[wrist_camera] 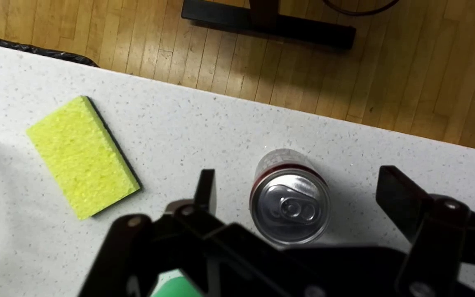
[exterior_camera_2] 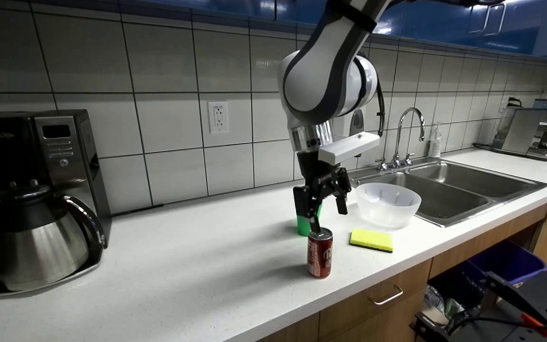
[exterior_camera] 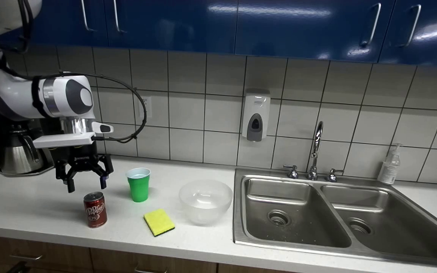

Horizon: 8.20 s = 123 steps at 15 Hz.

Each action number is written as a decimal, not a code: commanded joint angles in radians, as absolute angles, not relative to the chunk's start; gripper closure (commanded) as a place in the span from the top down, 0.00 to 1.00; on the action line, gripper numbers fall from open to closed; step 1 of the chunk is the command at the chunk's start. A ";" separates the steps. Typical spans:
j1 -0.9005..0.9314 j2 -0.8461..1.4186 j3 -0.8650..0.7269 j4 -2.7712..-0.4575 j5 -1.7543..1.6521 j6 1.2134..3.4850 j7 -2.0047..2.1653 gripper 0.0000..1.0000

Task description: Put the can in the bowl

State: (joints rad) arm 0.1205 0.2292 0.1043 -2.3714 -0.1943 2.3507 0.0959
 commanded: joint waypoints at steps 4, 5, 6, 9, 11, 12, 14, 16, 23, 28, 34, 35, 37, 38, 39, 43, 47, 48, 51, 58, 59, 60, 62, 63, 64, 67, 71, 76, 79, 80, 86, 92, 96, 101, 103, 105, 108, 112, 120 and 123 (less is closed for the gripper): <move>0.155 0.304 0.086 -2.293 -0.223 2.325 0.143 1.00; 0.159 0.314 0.085 -2.283 -0.224 2.323 0.144 1.00; 0.162 0.324 0.082 -2.274 -0.224 2.322 0.144 1.00; 0.169 0.351 0.073 -2.255 -0.222 2.322 0.142 1.00; 0.172 0.366 0.066 -2.247 -0.220 2.322 0.142 1.00; 0.174 0.372 0.063 -2.244 -0.220 2.323 0.142 1.00; 0.176 0.382 0.059 -2.244 -0.221 2.327 0.141 1.00; 0.183 0.395 0.052 -2.243 -0.229 2.327 0.152 1.00; 0.187 0.445 0.040 -2.218 -0.220 2.316 0.145 1.00; 0.188 0.472 0.032 -2.202 -0.217 2.316 0.140 1.00; 0.190 0.488 0.030 -2.194 -0.217 2.313 0.136 0.49; 0.190 0.486 0.031 -2.194 -0.217 2.313 0.132 0.42; 0.189 0.484 0.031 -2.196 -0.216 2.315 0.129 0.37; 0.189 0.483 0.031 -2.196 -0.217 2.314 0.129 0.37; 0.189 0.482 0.031 -2.197 -0.217 2.314 0.129 0.37; 0.192 0.431 0.030 -2.246 -0.226 2.346 0.135 0.37; 0.184 0.368 0.035 -2.293 -0.229 2.354 0.114 0.37; 0.182 0.352 0.036 -2.305 -0.230 2.356 0.113 0.37; 0.171 0.282 0.040 -2.357 -0.229 2.363 0.099 0.37; 0.121 0.100 0.036 -2.467 -0.199 2.354 0.065 0.37; 0.110 0.077 0.034 -2.480 -0.193 2.356 0.055 0.37; 0.099 0.058 0.032 -2.490 -0.186 2.356 0.044 0.37; 0.076 0.022 0.023 -2.508 -0.164 2.356 0.019 0.37; 0.061 0.008 0.017 -2.513 -0.145 2.355 -0.004 0.37; 0.047 -0.005 0.011 -2.517 -0.126 2.353 -0.026 0.37; 0.010 -0.036 -0.017 -2.529 -0.059 2.350 -0.095 0.37; -0.030 -0.045 -0.057 -2.519 0.018 2.334 -0.173 0.37; -0.072 -0.036 -0.102 -2.500 0.088 2.313 -0.233 0.37; -0.098 -0.034 -0.129 -2.485 0.119 2.293 -0.249 0.37; -0.108 -0.033 -0.140 -2.478 0.131 2.286 -0.261 0.37; -0.159 -0.021 -0.192 -2.424 0.175 2.221 -0.299 0.37; -0.197 -0.010 -0.229 -2.351 0.193 2.127 -0.268 0.37; -0.215 0.011 -0.245 -2.297 0.216 2.082 -0.242 0.37; -0.223 0.067 -0.251 -2.211 0.249 2.039 -0.213 0.37; -0.225 0.101 -0.247 -2.165 0.264 2.022 -0.200 0.37; -0.225 0.138 -0.242 -2.117 0.277 2.002 -0.188 0.37; -0.228 0.192 -0.234 -2.050 0.286 1.982 -0.168 0.37; -0.236 0.257 -0.226 -1.980 0.290 1.963 -0.154 0.37; -0.259 0.400 -0.211 -1.839 0.287 1.912 -0.134 0.37; -0.272 0.458 -0.201 -1.781 0.286 1.887 -0.132 0.37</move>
